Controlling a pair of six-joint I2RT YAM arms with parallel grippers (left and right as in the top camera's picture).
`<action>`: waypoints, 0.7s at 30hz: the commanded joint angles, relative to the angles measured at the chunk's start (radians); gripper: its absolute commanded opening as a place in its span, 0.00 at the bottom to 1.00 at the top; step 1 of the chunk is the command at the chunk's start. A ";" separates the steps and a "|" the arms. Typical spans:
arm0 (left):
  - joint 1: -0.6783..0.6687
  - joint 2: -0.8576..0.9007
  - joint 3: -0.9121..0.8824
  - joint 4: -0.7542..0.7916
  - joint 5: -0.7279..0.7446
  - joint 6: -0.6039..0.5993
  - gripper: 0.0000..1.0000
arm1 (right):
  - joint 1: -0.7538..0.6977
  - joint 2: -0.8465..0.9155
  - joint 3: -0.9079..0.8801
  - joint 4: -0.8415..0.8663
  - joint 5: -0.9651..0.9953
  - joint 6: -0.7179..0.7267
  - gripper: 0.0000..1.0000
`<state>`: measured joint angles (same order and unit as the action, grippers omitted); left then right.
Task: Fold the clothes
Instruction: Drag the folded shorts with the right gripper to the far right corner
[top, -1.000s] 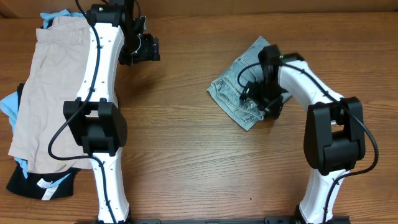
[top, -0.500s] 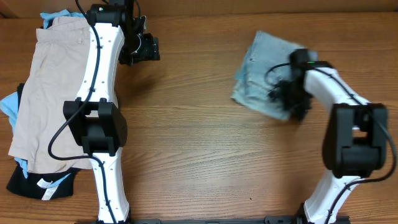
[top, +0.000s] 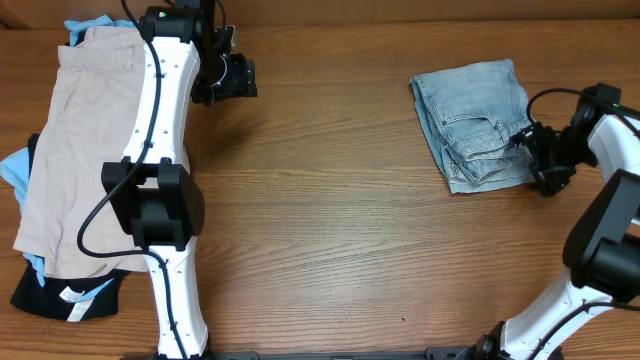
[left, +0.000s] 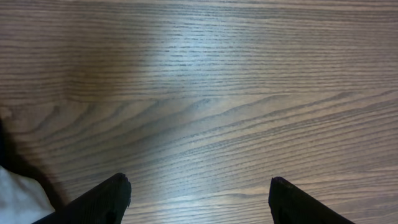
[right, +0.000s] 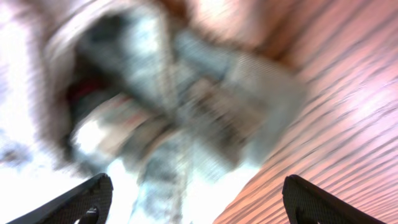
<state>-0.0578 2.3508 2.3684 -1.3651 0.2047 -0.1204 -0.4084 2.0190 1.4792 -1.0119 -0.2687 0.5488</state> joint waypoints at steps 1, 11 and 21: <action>-0.003 -0.007 0.007 0.001 -0.005 0.019 0.75 | 0.028 -0.085 0.028 -0.001 -0.089 -0.025 0.91; -0.003 0.002 -0.013 0.009 -0.006 0.020 0.75 | 0.193 -0.080 -0.100 0.151 0.033 0.150 0.86; -0.003 0.004 -0.032 0.016 -0.019 0.020 0.76 | 0.283 -0.077 -0.199 0.257 0.157 0.215 0.24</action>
<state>-0.0578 2.3508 2.3444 -1.3537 0.2043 -0.1200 -0.1299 1.9587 1.3197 -0.7845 -0.1684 0.7383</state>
